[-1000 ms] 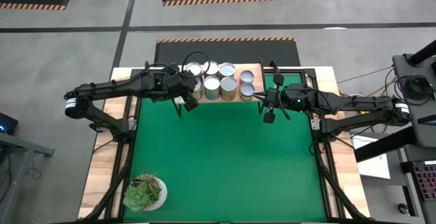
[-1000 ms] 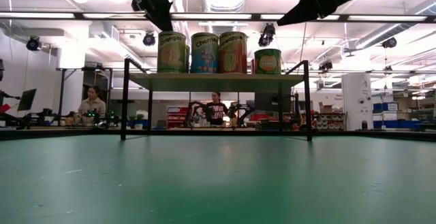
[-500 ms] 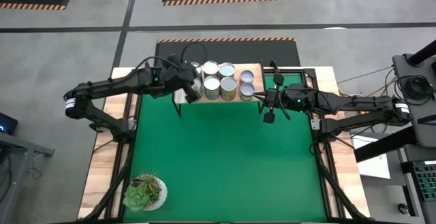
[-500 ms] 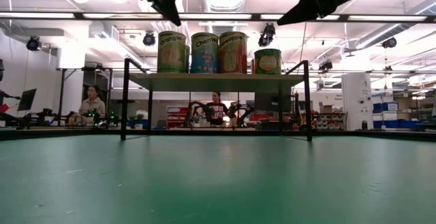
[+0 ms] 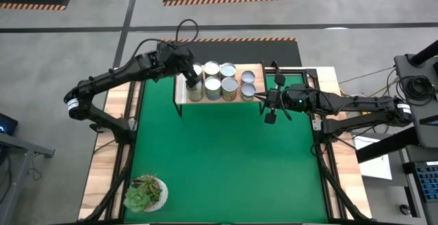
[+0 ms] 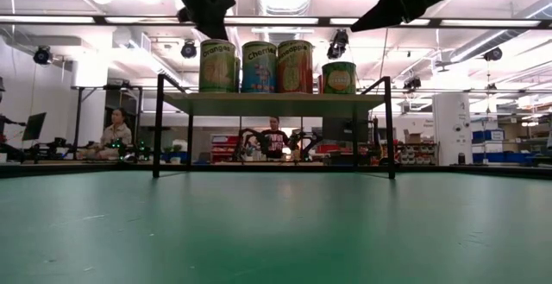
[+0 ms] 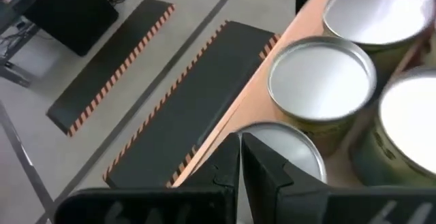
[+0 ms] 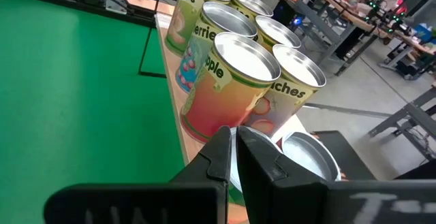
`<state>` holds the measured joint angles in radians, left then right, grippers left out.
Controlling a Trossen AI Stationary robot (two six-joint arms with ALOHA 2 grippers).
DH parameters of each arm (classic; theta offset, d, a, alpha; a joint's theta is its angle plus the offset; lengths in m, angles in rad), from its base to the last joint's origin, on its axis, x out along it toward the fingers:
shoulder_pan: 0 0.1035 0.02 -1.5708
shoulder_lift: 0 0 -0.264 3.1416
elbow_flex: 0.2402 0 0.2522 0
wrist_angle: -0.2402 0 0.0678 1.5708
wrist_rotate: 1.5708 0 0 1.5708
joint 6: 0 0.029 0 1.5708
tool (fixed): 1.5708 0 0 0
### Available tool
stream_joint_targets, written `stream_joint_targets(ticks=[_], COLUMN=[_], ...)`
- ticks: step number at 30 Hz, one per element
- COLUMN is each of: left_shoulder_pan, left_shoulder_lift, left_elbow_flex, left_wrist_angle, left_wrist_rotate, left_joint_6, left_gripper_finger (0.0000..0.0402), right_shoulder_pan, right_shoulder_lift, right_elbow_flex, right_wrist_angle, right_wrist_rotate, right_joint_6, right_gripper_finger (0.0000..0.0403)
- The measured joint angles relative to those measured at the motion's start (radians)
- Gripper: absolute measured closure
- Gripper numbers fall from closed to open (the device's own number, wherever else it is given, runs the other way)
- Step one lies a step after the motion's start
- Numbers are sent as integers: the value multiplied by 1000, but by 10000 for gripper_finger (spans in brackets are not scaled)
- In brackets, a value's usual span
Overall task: Pick and place cans onto a shelf
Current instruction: Adjust the canned goods on the shelf
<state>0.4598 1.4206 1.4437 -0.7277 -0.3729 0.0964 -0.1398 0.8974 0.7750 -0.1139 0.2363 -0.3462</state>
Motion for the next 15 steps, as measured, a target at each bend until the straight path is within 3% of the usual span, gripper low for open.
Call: stream_joint_targets(ticks=[15], left_shoulder_pan=[5], left_shoulder_lift=[88], left_elbow_flex=[0], left_wrist_angle=[-29], left_wrist_rotate=[-14], left_joint_6=[18], left_gripper_finger=[402], right_shoulder_pan=[0], right_shoulder_lift=[0], right_elbow_flex=[1], right_wrist_angle=[-2], right_wrist_rotate=[0], right_joint_6=[-13], right_gripper_finger=[390])
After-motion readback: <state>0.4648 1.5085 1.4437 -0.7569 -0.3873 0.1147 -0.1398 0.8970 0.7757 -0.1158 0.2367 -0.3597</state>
